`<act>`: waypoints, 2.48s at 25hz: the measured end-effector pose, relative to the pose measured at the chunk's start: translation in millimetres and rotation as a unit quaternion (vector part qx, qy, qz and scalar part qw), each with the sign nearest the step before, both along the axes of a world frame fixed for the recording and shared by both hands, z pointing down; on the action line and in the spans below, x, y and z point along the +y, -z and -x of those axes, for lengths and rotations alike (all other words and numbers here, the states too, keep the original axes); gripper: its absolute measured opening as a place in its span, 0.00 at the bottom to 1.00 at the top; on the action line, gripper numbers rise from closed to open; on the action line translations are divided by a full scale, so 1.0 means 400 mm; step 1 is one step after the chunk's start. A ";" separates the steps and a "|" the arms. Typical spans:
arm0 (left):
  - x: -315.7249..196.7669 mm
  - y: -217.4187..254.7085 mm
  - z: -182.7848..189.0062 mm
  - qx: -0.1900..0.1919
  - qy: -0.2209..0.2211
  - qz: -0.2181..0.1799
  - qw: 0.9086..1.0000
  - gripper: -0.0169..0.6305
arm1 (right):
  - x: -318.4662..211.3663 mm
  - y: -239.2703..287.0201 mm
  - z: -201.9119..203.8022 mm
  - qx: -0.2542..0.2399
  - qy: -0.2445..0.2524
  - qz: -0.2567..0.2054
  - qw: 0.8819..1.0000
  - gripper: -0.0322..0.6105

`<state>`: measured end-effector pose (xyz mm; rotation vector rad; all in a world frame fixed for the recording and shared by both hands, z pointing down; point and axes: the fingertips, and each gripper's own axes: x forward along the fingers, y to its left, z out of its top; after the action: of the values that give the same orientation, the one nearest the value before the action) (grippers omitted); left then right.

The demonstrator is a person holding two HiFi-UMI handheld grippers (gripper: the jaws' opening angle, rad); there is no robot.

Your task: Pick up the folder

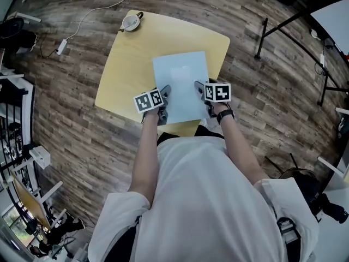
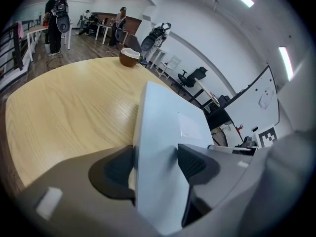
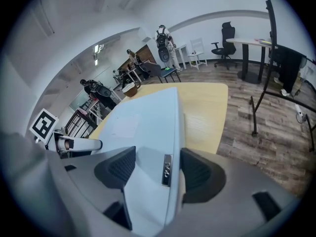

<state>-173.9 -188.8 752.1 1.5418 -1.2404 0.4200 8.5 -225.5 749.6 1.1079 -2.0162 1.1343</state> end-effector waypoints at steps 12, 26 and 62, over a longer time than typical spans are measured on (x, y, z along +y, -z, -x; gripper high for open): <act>-0.016 0.106 0.010 -0.008 -0.004 -0.055 0.998 0.47 | -0.024 0.115 0.014 0.001 0.014 -0.059 0.998 0.51; -0.075 0.277 0.035 -0.048 -0.007 -0.136 0.990 0.47 | -0.084 0.266 0.040 -0.023 0.020 -0.126 0.992 0.51; -0.201 0.897 0.095 -0.078 0.030 -0.389 0.918 0.47 | -0.201 0.936 0.100 -0.064 0.013 -0.408 0.911 0.51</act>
<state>-211.9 -269.3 393.2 2.1509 -1.6934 -0.0179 -31.6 -305.7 375.0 1.3901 -2.6935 0.3104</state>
